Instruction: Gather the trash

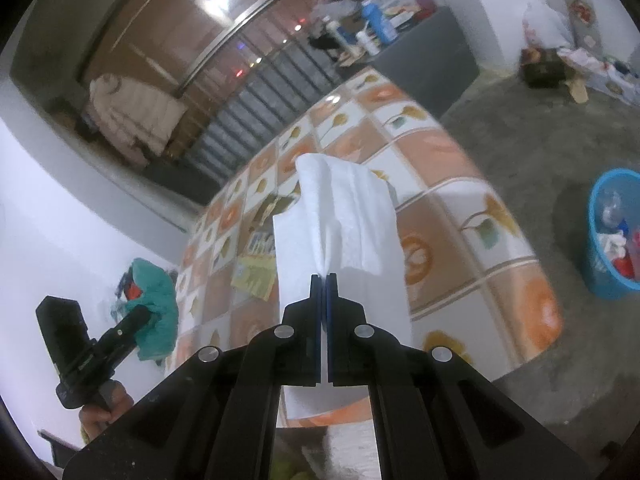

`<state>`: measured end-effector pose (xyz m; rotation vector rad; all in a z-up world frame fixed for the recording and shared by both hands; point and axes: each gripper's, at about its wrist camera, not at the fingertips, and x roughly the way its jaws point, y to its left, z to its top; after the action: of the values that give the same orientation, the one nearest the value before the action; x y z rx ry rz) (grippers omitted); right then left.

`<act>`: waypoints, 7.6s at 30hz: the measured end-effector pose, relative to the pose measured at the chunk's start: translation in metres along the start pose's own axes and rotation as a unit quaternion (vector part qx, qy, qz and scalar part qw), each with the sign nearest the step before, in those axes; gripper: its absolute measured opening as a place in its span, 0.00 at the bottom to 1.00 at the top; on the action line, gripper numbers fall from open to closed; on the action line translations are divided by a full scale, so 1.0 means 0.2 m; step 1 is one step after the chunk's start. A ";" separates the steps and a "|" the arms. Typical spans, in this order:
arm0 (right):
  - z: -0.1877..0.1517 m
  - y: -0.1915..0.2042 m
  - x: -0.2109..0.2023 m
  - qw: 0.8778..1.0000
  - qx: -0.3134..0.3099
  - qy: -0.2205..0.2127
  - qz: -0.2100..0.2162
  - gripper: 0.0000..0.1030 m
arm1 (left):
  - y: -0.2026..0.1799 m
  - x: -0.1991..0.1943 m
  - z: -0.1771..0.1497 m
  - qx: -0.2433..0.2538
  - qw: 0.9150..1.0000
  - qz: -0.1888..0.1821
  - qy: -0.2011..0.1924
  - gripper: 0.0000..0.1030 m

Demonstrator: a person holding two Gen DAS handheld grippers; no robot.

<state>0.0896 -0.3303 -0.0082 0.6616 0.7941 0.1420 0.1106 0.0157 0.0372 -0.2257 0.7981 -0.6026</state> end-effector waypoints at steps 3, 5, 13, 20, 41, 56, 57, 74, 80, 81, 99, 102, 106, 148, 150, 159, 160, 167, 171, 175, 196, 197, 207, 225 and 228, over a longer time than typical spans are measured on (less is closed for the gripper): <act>0.02 -0.06 -0.07 1.000 0.012 -0.018 -0.003 0.00 | -0.10 0.06 0.04 0.024 1.000 -0.014 0.008 0.43; 0.02 -0.11 -0.12 0.999 0.022 -0.030 -0.007 0.00 | -0.18 0.13 0.07 0.041 0.999 -0.027 0.019 0.43; 0.06 -0.42 -0.39 0.992 0.083 -0.091 -0.039 0.00 | -0.61 0.46 0.15 0.116 0.988 -0.084 0.064 0.43; 0.09 -0.77 -0.62 0.974 0.153 -0.141 -0.089 0.00 | -1.06 0.81 0.12 0.191 0.967 -0.122 0.114 0.43; 0.30 -1.67 -0.50 0.937 0.290 -0.123 -0.151 0.04 | -1.94 2.06 -0.28 0.346 0.886 -0.133 0.279 0.44; 0.26 -1.88 -0.40 0.922 0.355 -0.076 -0.134 0.51 | -2.09 2.17 -0.35 0.355 0.882 -0.141 0.275 0.75; 0.25 -1.85 -0.42 0.923 0.351 -0.077 -0.135 0.52 | -2.08 2.14 -0.34 0.356 0.883 -0.143 0.270 0.76; 0.37 -1.17 -0.70 0.971 0.159 -0.092 -0.151 0.65 | -1.40 1.09 -0.06 0.276 0.947 -0.096 0.133 0.89; 0.44 -0.80 -0.56 0.988 0.070 -0.060 -0.125 0.72 | -0.84 0.75 -0.06 0.225 0.971 -0.006 0.086 0.92; 0.46 -0.73 -0.51 0.990 0.055 -0.050 -0.117 0.72 | -0.78 0.72 -0.06 0.218 0.972 0.007 0.081 0.92; 0.36 0.49 0.87 0.959 -0.230 0.147 -0.075 0.72 | 0.16 0.31 -0.19 -0.041 0.998 0.032 0.030 0.88; 0.36 0.58 1.05 0.945 -0.265 0.152 -0.114 0.72 | 0.19 0.33 -0.20 -0.066 0.997 0.004 0.035 0.79; 0.32 0.60 1.14 0.936 -0.278 0.173 -0.124 0.60 | 0.25 0.36 -0.21 -0.102 0.994 -0.031 0.032 0.62; -0.10 0.52 0.63 0.972 -0.169 0.138 -0.087 0.58 | 0.35 0.19 -0.29 -0.077 0.996 0.041 0.009 0.26; -0.09 0.55 0.60 0.975 -0.170 0.124 -0.075 0.58 | 0.34 0.21 -0.30 -0.065 0.997 0.046 0.018 0.26; -0.06 0.72 0.72 0.971 -0.163 0.174 0.024 0.58 | 0.35 0.23 -0.33 -0.054 0.997 0.041 0.038 0.26; -0.07 0.73 0.74 0.969 -0.163 0.183 0.028 0.58 | 0.35 0.23 -0.34 -0.056 0.997 0.038 0.038 0.26; -0.03 0.81 1.01 0.958 -0.150 0.242 0.026 0.58 | 0.35 0.23 -0.35 -0.054 0.997 0.035 0.032 0.26; -0.04 0.80 1.12 0.952 -0.138 0.272 0.010 0.58 | 0.37 0.23 -0.36 -0.061 0.997 0.024 0.028 0.26; -0.05 0.80 1.13 0.949 -0.141 0.281 0.001 0.58 | 0.38 0.22 -0.36 -0.070 0.997 0.015 0.025 0.26; -0.08 0.78 1.05 0.944 -0.106 0.305 0.060 0.03 | 0.45 0.20 -0.36 -0.106 0.994 0.007 0.013 0.26; -0.09 0.78 1.05 0.945 -0.106 0.305 0.063 0.02 | 0.46 0.19 -0.36 -0.112 0.994 0.008 0.012 0.26; -0.03 0.69 0.99 0.940 -0.036 0.300 0.158 0.00 | 0.60 0.10 -0.33 -0.199 0.979 -0.030 -0.018 0.42; -0.06 0.60 0.93 0.920 0.032 0.302 0.249 0.04 | 0.63 0.10 -0.30 -0.279 0.945 -0.166 -0.033 0.13; -0.04 0.59 0.89 0.933 0.012 0.288 0.217 0.15 | 0.58 0.09 -0.28 -0.243 0.961 -0.129 -0.033 0.08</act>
<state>0.2236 -0.1682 -0.0518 0.8258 1.2017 0.7578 0.1287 0.1006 -0.0594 -0.8080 0.8492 -0.6319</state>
